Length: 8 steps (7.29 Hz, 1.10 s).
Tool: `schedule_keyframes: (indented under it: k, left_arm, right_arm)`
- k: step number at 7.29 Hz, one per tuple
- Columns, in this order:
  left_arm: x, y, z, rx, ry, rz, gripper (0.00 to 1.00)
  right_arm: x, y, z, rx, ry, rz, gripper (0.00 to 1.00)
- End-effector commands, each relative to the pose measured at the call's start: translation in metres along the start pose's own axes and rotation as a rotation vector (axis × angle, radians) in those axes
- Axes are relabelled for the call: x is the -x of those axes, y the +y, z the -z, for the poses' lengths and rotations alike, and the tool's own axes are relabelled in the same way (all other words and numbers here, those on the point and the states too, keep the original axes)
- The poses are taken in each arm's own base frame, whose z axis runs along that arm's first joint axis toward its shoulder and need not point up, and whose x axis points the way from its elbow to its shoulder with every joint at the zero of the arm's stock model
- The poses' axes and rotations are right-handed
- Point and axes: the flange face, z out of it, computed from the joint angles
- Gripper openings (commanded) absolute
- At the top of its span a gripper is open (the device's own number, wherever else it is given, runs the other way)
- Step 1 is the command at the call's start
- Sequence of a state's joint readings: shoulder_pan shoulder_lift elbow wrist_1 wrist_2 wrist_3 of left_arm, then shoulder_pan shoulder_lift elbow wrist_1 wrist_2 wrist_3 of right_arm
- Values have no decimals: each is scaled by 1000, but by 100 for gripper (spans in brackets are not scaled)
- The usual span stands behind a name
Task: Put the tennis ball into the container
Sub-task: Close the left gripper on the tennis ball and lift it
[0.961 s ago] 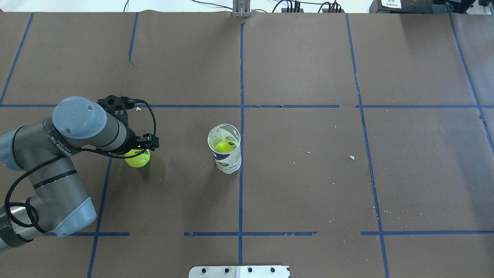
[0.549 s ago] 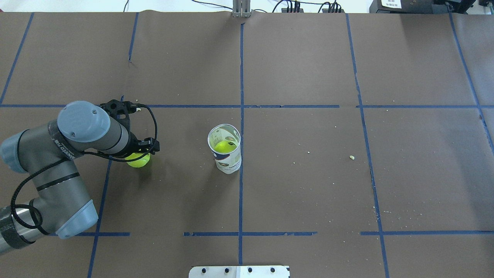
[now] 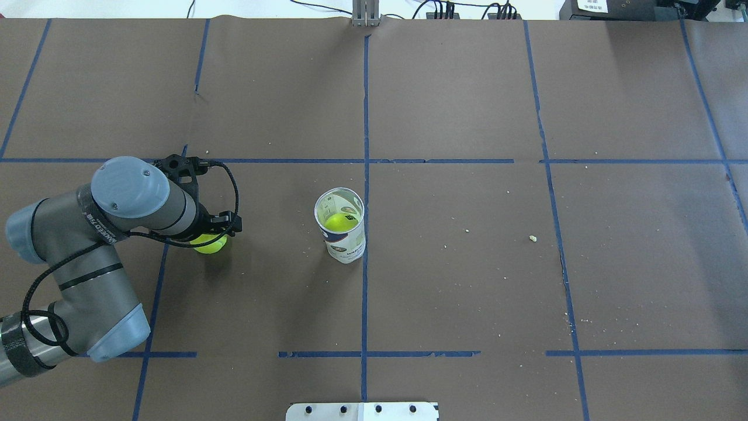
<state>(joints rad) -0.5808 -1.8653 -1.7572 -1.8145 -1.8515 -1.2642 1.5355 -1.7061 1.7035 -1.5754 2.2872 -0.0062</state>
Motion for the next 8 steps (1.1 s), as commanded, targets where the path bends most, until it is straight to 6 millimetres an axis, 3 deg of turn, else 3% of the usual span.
schedule_keyframes:
  k: [1, 3, 5, 6, 7, 8]
  left_arm:
    - [-1, 2, 0, 1, 2, 27, 3]
    - [-7, 3, 11, -2, 23, 22, 0]
    - [-7, 12, 74, -20, 58, 17, 0]
    - [-10, 11, 124, -42, 68, 39, 0]
    - [-6, -3, 172, -78, 63, 81, 0]
    - [-20, -1, 206, -73, 58, 96, 0]
  right_arm:
    - [0, 0, 0, 0, 0, 0, 100]
    - [-1, 1, -1, 2, 0, -1, 100]
    - [0, 0, 0, 0, 0, 0, 100]
    - [0, 0, 0, 0, 0, 0, 100]
    - [0, 0, 0, -1, 0, 1, 100]
    - [0, 0, 0, 0, 0, 0, 100]
